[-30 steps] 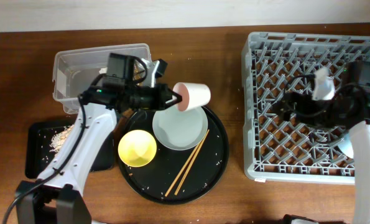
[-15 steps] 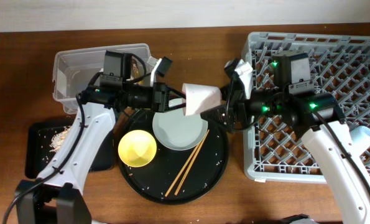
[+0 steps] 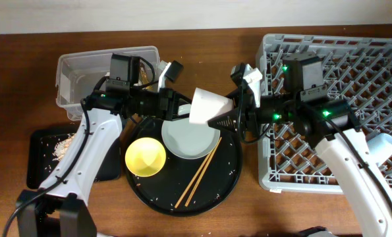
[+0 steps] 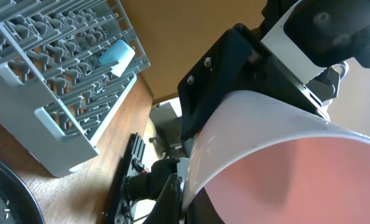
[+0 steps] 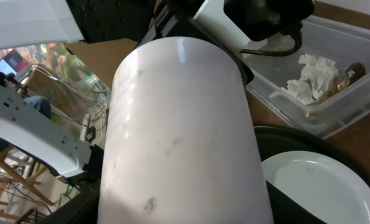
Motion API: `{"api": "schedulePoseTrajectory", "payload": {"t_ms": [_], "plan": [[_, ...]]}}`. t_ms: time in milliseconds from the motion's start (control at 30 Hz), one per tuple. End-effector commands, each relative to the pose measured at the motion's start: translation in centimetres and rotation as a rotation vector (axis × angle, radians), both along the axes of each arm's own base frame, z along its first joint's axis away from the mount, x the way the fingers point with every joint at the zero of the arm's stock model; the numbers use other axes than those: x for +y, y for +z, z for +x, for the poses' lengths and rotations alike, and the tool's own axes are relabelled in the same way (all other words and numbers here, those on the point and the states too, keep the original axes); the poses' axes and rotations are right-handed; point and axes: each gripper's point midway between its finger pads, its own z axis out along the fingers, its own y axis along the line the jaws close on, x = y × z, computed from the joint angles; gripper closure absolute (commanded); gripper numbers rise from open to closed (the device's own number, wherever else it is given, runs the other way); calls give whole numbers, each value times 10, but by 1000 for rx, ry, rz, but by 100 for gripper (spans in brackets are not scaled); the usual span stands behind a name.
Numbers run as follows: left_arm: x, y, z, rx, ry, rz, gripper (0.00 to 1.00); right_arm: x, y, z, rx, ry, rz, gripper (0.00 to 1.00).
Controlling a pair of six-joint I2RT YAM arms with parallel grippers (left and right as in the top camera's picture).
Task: Sort waste into correct bins and load items into the dishwasher rack
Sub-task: 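Grasp the pink cup with the left gripper and hand it to the right gripper, then place the pink cup in the dish rack with the right gripper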
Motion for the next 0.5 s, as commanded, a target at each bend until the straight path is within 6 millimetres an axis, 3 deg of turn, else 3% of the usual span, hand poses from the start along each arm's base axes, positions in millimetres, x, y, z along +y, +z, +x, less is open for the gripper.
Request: {"api": "schedulePoseTrajectory", "payload": {"t_ms": [0,33,133,167,233,333,467], "plan": [[-3,-6,7,-20,32,46,100,4,0,-4,10,21,11,40],[-3,-10,10,-24,49,66,98,4,0,-4,10,21,11,41],[1,-34,30,-44,168,209,70,-1,-11,7,6,-52,-58,46],[11,-56,44,-37,263,335,59,-8,-22,14,11,-109,-118,46],[37,-88,58,-3,397,536,48,-26,-44,30,55,-253,-246,46],[84,-110,62,42,510,712,44,-75,-69,50,139,-509,-437,46],[140,-116,52,75,626,892,43,-176,-66,68,260,-902,-569,50]]}}
